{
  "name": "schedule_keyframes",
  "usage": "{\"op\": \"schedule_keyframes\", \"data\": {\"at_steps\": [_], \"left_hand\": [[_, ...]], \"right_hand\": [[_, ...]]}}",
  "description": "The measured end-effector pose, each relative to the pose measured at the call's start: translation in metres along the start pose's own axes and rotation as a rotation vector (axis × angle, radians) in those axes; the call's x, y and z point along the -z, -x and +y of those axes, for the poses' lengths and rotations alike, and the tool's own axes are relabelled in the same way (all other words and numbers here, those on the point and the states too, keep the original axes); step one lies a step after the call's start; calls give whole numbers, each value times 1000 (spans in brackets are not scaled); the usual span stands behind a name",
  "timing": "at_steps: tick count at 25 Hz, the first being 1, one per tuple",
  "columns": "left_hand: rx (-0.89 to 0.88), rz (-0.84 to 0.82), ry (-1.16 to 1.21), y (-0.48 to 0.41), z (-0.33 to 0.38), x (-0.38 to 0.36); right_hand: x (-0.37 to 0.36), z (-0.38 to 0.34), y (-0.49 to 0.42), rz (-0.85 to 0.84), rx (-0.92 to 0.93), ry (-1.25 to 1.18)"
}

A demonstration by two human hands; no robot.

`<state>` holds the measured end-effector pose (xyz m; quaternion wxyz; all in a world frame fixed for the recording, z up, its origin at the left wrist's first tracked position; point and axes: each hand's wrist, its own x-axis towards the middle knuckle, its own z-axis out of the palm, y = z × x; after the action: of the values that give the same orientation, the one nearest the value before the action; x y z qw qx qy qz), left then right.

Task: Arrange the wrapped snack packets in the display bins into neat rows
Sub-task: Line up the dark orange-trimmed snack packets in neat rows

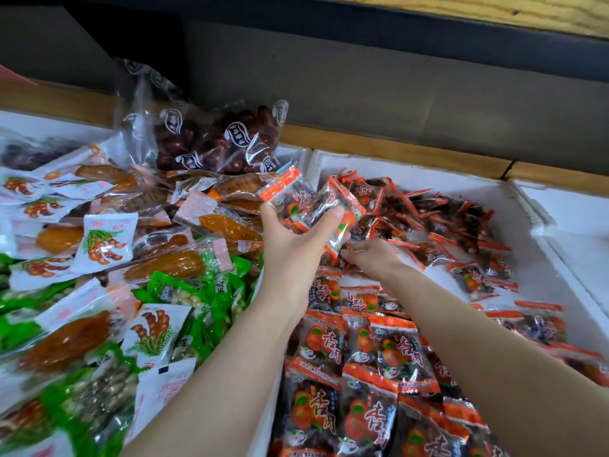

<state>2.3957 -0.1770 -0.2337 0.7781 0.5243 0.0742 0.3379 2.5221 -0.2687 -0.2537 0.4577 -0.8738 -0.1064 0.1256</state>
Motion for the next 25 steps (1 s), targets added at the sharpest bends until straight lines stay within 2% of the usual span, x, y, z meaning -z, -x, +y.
{"op": "schedule_keyframes", "data": {"at_steps": [5, 12, 17, 20, 25], "left_hand": [[19, 17, -30, -5, -5, 2], [61, -9, -120, -2, -6, 2], [47, -48, -120, 8, 1, -5], [25, -57, -109, 11, 4, -8], [-33, -77, -135, 27, 21, -9]], "right_hand": [[11, -9, 8, -58, -112, -177], [51, -16, 53, 2, -79, -486], [67, -2, 121, -133, -191, -667], [64, 5, 154, -226, -263, -679], [46, 13, 189, -277, -262, -467]]}}
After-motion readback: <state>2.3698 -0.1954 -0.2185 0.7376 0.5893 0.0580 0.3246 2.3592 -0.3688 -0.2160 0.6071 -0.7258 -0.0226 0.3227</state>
